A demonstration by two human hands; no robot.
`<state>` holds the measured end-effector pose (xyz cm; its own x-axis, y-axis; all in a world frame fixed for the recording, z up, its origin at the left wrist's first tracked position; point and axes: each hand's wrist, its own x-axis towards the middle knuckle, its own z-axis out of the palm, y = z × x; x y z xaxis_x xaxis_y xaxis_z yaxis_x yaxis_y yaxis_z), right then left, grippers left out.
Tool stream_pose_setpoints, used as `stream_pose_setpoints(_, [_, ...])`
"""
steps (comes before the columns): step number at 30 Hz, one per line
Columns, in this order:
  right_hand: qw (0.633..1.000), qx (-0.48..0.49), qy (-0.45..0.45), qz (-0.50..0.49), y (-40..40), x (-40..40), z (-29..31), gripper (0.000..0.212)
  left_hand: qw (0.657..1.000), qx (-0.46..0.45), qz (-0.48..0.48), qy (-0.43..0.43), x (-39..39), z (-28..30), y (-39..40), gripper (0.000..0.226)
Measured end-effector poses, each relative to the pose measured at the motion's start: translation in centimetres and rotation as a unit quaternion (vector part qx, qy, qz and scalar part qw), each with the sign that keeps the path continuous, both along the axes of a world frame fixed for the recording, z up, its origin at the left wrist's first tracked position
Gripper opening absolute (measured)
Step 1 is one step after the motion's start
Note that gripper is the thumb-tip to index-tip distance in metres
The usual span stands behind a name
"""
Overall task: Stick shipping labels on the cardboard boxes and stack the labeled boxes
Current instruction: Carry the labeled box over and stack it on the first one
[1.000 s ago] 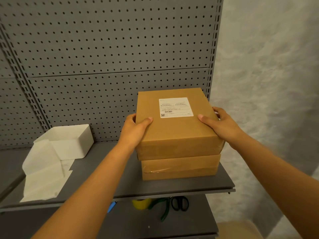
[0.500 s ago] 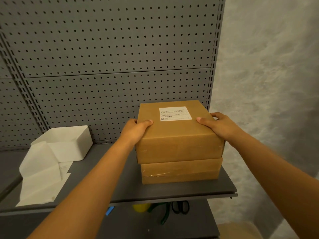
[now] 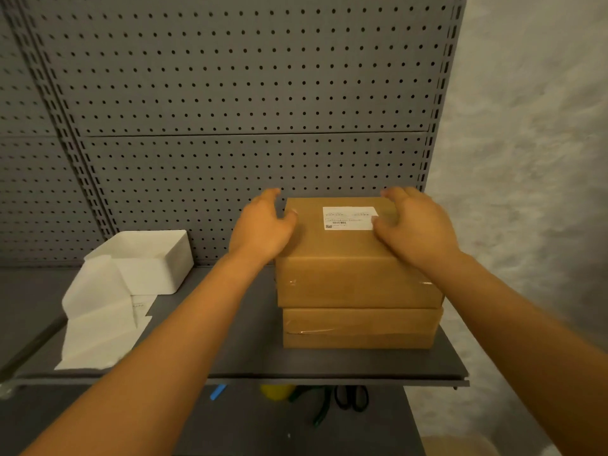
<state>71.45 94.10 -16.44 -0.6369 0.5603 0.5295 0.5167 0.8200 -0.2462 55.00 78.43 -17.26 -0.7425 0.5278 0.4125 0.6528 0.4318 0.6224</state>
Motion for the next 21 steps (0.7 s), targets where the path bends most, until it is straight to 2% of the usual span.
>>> stream_pose_setpoints(4, [0.993, 0.001, 0.002, 0.117, -5.0, -4.2, 0.3, 0.052, 0.988, -0.068, -0.005, 0.139, -1.4, 0.7, -4.1, 0.053])
stream_pose_setpoints(7, [0.988, 0.026, -0.019, 0.152, -8.8, -7.5, 0.2, 0.054, 0.967, -0.148, 0.024, 0.205, -3.6, 0.4, -8.2, 0.053])
stream_pose_setpoints(13, [0.979, 0.056, -0.066, 0.184, -16.5, -15.1, -0.3, 0.057, 0.947, -0.196, 0.077, 0.242, -10.2, -0.2, -17.1, 0.05])
stream_pose_setpoints(21, [0.974, 0.034, -0.064, 0.215, -28.6, -26.6, -1.0, 0.057, 0.917, -0.256, 0.104, 0.289, -20.3, 0.8, -30.8, 0.05])
